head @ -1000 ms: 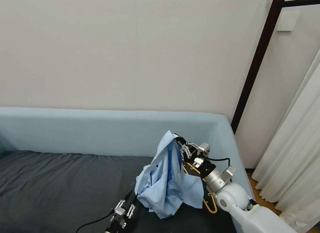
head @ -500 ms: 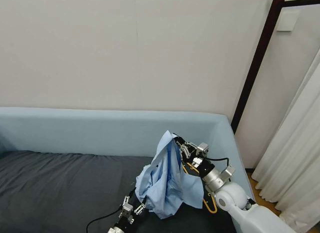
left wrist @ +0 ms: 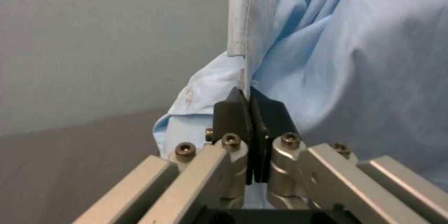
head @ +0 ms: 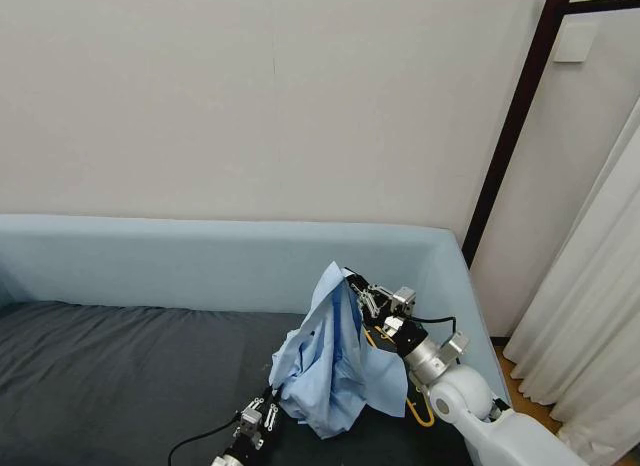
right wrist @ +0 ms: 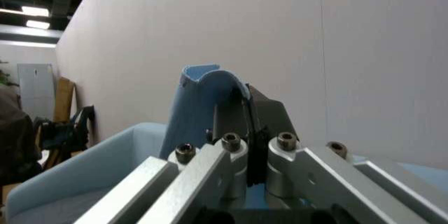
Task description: Pick up the clothes from the sofa and hang them on the clothes hanger.
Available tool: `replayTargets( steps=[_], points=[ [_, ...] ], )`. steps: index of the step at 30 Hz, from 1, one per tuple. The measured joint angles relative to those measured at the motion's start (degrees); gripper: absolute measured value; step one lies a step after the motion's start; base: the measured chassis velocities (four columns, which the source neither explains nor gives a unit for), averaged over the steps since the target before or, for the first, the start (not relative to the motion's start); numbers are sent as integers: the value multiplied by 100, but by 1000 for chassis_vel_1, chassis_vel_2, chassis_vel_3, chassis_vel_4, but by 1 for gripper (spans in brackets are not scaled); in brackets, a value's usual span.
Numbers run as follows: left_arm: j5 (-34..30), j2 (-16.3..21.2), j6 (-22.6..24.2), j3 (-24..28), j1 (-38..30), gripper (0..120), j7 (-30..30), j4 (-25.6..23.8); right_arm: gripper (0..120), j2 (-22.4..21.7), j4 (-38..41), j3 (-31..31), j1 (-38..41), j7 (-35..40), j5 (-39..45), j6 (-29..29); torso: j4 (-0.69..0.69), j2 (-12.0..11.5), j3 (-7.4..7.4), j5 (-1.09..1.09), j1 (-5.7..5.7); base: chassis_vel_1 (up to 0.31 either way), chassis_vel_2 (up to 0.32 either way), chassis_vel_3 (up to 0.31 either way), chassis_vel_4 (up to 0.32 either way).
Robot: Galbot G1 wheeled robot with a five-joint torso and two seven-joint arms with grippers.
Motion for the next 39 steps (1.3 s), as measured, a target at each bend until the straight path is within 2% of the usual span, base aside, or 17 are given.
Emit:
replayTargets(
  steps=[6, 8, 9, 10, 11, 14, 15, 17, 19, 20, 25, 26, 29, 31, 35, 36, 39],
  points=[
    [-106, -140, -25, 27, -22, 0, -1, 31, 0, -7, -36, 29, 0, 26, -5, 0, -1, 0, 0, -1, 0, 0, 0, 0, 0],
    [-325, -115, -38, 30, 94, 0, 7, -351, 0, -7, -91, 56, 12, 202, -84, 11, -1, 0, 0, -2, 0, 0, 0, 0, 0],
    [-508, -20, -20, 29, 201, 0, 19, -718, 0, -3, -109, 71, 41, 449, -172, 12, -1, 0, 0, 0, 0, 0, 0, 0, 0],
    [-508, -20, -20, 29, 201, 0, 19, -718, 0, -3, -109, 71, 41, 449, -172, 12, -1, 0, 0, 0, 0, 0, 0, 0, 0],
    [-716, 115, 65, 36, 301, 0, 34, -1144, 0, -6, -113, 90, 72, 623, -209, 3, 0, 0, 0, 0, -1, 0, 0, 0, 0],
    [-1438, 821, 575, 104, 575, 0, 12, -2733, 0, -111, -112, 181, 183, 927, -225, -81, 0, 0, 0, 1, -1, 0, 0, 0, 0],
    [-1438, 821, 575, 104, 575, 0, 12, -2733, 0, -111, -112, 181, 183, 927, -225, -81, 0, 0, 0, 1, -1, 0, 0, 0, 0],
    [-2060, 1404, 1033, 108, 580, 0, -207, -3700, 0, -175, -44, 205, 255, 1035, -199, -136, 0, 0, 0, 0, -1, 0, 0, 0, 0],
    [-2574, 1848, 1411, 85, 478, 0, -534, -4264, 0, -233, 36, 217, 335, 1062, -174, -178, -1, 0, 0, -2, -1, 0, 0, 0, 0],
    [-2574, 1848, 1411, 85, 478, 0, -534, -4264, 0, -233, 36, 217, 335, 1062, -174, -178, -1, 0, 0, -2, -1, 0, 0, 0, 0],
    [-3698, 3137, 2255, -79, 244, 0, -1573, -5302, 0, -469, 369, 367, 586, 1219, -17, -381, 0, -1, 0, -1, -1, 0, 0, 0, 0],
    [-3698, 3137, 2255, -79, 244, 0, -1573, -5302, 0, -469, 369, 367, 586, 1219, -17, -381, 0, -1, 0, -1, -1, 0, 0, 0, 0],
    [-4169, 3759, 2714, -247, 152, 0, -2206, -5838, 0, -799, 845, 472, 833, 1577, 170, -588, 0, 0, 0, -1, -1, 0, 0, 0, 0],
    [-4259, 3886, 2859, -320, 122, 0, -2388, -6000, 0, -913, 1029, 515, 905, 1702, 227, -661, 0, 0, 0, -2, 0, 0, 0, 0, 0],
    [-4404, 4271, 3349, -808, 22, 0, -2829, -6642, 0, -1352, 1799, 854, 1117, 2045, 410, -1026, -1, 0, 0, -2, -1, 0, 0, 0, 0],
    [-4404, 4271, 3349, -808, 22, 0, -2829, -6642, 0, -1352, 1799, 854, 1117, 2045, 410, -1026, -1, 0, 0, -2, -1, 0, 0, 0, 0],
    [-4365, 4524, 3664, -1313, 71, 0, -2920, -7103, 0, -1612, 2279, 995, 1216, 2345, 394, -1198, -1, 0, -1, 0, -1, 0, 0, 0, 0]
  ],
)
